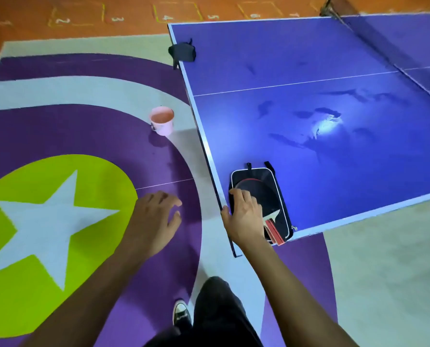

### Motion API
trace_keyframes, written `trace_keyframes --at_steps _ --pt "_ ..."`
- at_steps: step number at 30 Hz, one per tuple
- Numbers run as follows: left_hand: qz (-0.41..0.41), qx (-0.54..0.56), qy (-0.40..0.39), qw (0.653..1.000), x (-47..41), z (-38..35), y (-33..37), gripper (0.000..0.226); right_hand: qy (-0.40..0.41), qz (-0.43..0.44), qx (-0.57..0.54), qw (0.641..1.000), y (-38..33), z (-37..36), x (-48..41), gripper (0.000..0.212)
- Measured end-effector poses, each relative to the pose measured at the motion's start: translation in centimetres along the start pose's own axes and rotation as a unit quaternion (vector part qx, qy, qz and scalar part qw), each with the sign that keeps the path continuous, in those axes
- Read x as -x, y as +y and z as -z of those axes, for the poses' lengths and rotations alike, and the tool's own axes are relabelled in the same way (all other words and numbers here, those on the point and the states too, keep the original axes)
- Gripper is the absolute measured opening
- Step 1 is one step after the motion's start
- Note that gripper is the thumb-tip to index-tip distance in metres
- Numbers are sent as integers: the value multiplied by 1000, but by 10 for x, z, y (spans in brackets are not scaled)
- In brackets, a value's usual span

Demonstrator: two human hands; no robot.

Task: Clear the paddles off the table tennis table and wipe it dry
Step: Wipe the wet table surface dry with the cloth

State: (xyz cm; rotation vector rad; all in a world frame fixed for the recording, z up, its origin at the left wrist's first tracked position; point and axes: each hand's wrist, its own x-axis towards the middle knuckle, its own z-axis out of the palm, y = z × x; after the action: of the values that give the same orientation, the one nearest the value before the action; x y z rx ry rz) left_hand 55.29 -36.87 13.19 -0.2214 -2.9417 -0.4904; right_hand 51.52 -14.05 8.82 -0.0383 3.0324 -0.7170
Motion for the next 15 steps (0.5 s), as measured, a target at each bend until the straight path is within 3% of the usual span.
trace_keyframes --at_steps 6,15 --pt "-10 13 16 1000 -52 6 -43 28 37 43 -32 998 -47 -4 -56 41" --pt "-5 -18 9 1000 -207 26 -111 32 20 70 -68 995 -115 -17 -225 40"
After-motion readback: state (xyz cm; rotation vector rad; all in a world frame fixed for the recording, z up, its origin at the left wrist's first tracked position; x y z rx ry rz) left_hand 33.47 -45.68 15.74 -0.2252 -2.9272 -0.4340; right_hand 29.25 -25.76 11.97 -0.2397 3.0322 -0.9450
